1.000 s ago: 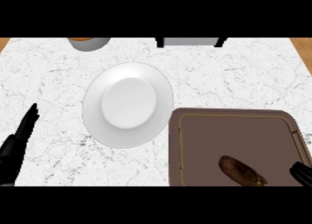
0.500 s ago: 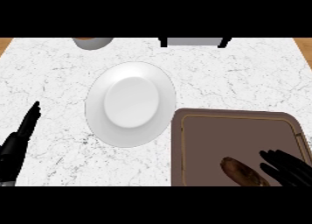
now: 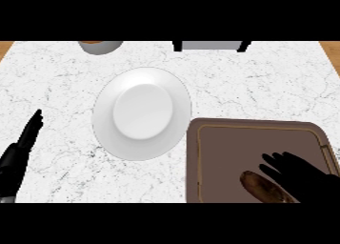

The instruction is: Pick the sweet potato from the tray and place it in the plate

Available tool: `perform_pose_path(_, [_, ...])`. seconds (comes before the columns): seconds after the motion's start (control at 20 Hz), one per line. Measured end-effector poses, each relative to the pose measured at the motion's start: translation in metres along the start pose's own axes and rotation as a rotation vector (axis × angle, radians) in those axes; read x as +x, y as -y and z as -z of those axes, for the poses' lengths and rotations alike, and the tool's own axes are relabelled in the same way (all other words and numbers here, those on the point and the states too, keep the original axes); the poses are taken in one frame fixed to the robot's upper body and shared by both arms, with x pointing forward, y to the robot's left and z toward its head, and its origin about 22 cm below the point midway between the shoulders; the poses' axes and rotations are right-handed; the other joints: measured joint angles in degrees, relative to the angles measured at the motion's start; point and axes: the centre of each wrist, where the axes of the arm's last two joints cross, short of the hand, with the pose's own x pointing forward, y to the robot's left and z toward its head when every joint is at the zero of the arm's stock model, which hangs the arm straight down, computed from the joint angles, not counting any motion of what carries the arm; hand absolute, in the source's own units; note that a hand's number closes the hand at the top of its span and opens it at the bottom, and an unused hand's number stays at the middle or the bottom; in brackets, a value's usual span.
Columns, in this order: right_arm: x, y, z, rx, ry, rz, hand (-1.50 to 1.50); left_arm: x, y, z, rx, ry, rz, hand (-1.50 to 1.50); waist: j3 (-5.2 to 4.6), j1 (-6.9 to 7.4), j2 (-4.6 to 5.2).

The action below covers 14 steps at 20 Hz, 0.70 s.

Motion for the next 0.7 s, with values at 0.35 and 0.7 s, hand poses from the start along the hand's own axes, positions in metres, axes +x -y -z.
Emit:
perform_pose_path(0.35, [0.002,-0.009,0.028,0.079,0.003,-0.026,-1.50,-0.009,0.004,0.000,0.005,-0.009,-0.004,0.00,0.02,-0.19,-0.01])
perform_pose_path(0.7, [-0.012,-0.026,0.044,0.126,-0.020,-0.046,-1.50,-0.002,0.001,0.001,0.006,-0.009,-0.003,0.00,0.03,-0.32,-0.05])
